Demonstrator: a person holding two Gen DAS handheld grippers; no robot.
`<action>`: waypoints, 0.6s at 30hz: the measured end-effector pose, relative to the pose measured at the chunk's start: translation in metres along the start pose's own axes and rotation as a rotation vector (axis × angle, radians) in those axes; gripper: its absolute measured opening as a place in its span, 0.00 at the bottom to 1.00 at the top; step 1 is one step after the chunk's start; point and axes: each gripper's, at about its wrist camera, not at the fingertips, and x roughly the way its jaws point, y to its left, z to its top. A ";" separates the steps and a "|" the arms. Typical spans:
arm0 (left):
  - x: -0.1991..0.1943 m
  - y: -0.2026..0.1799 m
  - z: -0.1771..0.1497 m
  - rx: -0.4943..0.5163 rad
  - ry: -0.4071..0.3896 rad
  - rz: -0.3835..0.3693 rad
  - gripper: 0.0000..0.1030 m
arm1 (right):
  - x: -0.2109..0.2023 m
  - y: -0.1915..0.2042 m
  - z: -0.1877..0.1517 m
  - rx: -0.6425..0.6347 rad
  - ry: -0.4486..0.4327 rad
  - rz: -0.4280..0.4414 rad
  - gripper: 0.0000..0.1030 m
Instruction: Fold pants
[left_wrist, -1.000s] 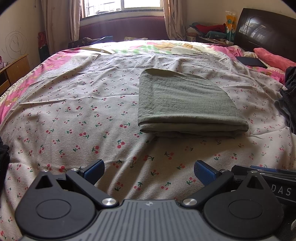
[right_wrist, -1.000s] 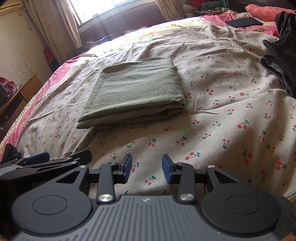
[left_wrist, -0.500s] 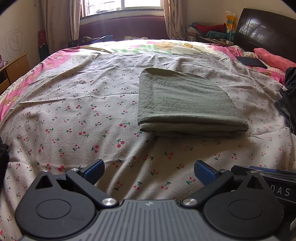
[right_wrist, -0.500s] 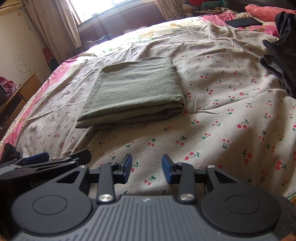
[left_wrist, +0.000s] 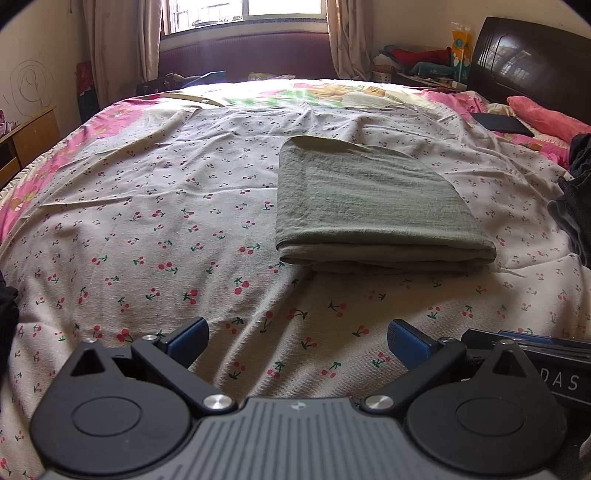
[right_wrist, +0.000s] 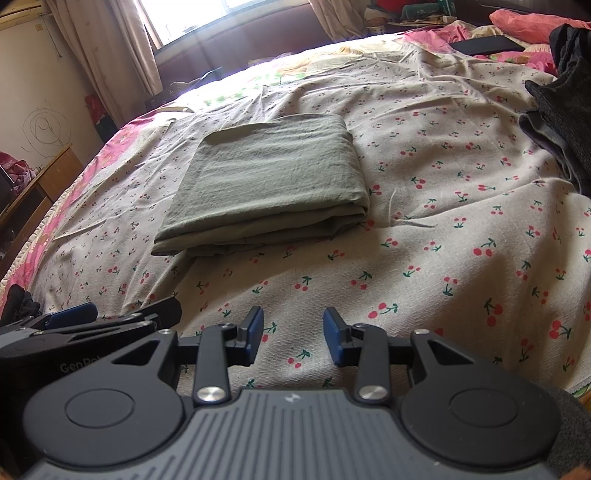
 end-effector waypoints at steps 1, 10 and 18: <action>0.000 0.000 0.000 0.001 -0.001 0.000 1.00 | 0.000 0.000 0.000 0.000 0.000 0.000 0.36; 0.000 0.000 0.000 0.001 -0.002 0.003 1.00 | 0.000 0.000 0.000 0.000 0.000 0.000 0.36; 0.000 0.001 0.000 -0.001 0.001 0.002 1.00 | 0.000 0.000 0.001 -0.003 0.000 -0.001 0.36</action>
